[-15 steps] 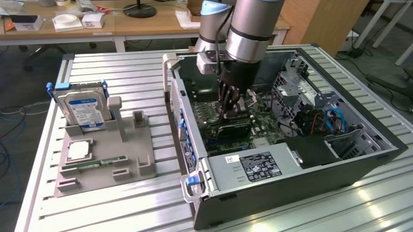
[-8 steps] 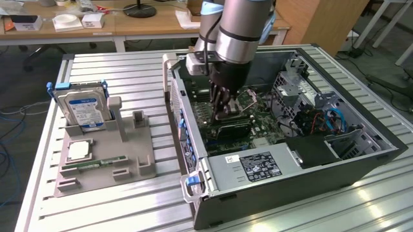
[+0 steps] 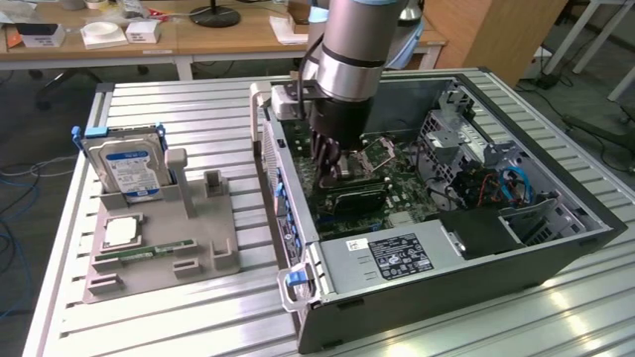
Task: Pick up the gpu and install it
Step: 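Press down on the gpu until it lock into place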
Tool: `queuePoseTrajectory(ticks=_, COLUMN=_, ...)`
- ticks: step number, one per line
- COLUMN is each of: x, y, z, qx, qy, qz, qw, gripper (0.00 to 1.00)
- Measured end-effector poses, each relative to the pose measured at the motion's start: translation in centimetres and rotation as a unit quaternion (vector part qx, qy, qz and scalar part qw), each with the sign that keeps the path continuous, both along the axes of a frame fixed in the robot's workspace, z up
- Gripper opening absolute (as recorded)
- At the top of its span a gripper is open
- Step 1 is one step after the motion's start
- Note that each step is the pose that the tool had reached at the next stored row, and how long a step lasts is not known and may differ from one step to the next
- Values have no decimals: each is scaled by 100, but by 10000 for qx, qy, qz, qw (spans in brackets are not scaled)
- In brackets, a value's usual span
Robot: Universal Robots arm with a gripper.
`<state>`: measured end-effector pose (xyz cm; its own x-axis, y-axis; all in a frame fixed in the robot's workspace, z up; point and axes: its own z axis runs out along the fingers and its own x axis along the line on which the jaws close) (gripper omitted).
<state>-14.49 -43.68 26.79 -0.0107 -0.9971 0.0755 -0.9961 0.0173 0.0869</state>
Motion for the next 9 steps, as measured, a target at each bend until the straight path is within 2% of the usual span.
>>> queuePoseTrajectory(ticks=5, x=-42, y=-3, z=-72, qx=-13, qy=6, qz=3, qw=10000, gripper=10)
queuePoseTrajectory(ticks=9, x=-64, y=0, z=-103, qx=-6, qy=4, qz=1, qw=10000, gripper=10)
